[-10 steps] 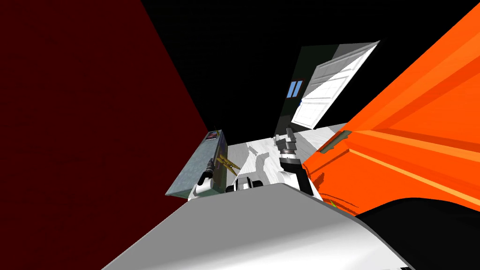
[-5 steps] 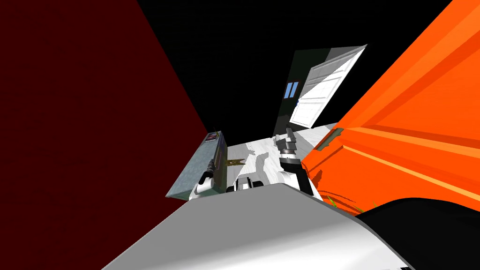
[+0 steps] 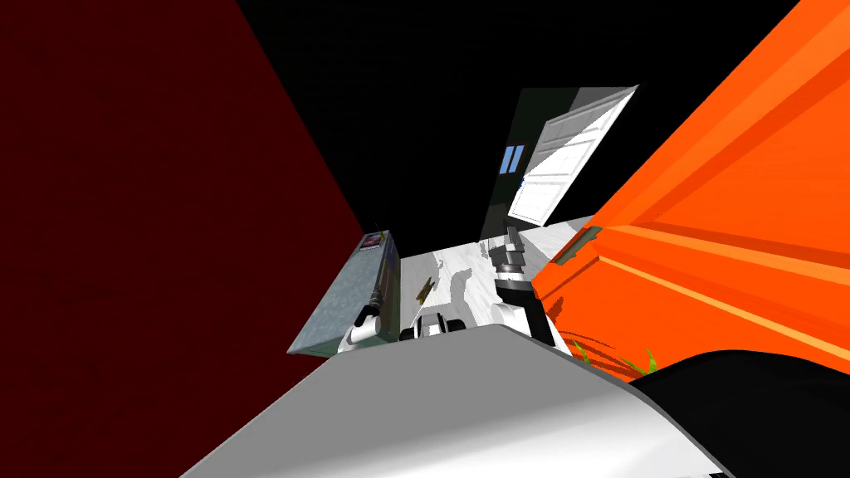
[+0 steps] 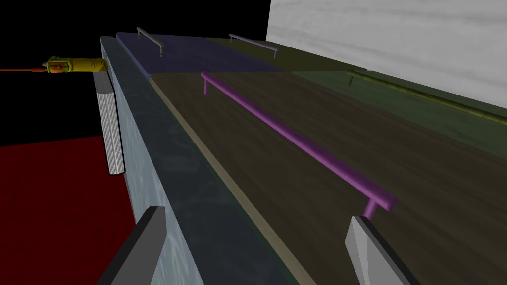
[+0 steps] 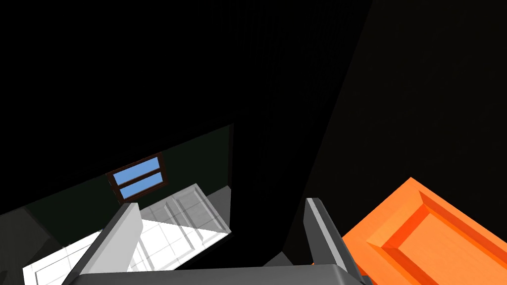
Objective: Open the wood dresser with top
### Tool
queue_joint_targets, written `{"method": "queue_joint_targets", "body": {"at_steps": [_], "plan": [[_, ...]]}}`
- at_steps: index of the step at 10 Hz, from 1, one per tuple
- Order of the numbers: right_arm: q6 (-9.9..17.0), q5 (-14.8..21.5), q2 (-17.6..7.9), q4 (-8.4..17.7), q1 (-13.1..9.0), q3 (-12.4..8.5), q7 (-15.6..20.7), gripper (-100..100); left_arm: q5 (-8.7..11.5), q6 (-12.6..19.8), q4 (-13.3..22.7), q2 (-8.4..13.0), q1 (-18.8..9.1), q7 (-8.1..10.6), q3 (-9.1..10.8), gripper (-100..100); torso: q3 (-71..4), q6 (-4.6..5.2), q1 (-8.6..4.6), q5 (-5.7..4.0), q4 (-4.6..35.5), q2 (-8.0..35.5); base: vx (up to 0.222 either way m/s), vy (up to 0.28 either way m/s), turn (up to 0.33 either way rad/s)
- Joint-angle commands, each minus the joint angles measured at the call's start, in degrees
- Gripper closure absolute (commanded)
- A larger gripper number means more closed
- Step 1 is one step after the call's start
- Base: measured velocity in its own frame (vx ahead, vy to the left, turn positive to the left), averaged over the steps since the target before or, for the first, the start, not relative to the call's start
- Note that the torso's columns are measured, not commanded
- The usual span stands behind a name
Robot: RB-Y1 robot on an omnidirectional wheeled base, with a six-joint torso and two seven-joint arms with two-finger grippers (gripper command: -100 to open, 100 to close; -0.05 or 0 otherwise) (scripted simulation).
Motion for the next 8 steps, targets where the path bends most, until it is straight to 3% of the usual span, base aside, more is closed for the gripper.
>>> {"method": "queue_joint_targets", "body": {"at_steps": [1, 4, 8], "plan": [[0.00, 0.00, 0.00, 0.00, 0.00, 0.00, 0.00, 0, 0.54, 1.21, 4.04, 0.40, -1.17, 0.08, 0.04, -100, -0.02, 0.05, 0.19, 0.16, -0.12, -0.19, -0.015, 0.022, -0.090], [0.00, 0.00, 0.00, 0.00, 0.00, 0.00, 0.00, 0, 0.91, 2.67, 7.08, 0.29, -2.39, 0.03, 0.09, -100, -0.23, 0.09, 0.43, 0.42, -0.40, -0.53, -0.018, 0.026, -0.086], [0.00, 0.00, 0.00, 0.00, 0.00, 0.00, 0.00, 0, 1.07, 3.27, 8.40, 0.24, -2.89, 0.01, 0.11, -100, -0.31, -0.03, 0.55, 0.67, -0.78, -0.70, -0.003, 0.010, -0.027]]}}
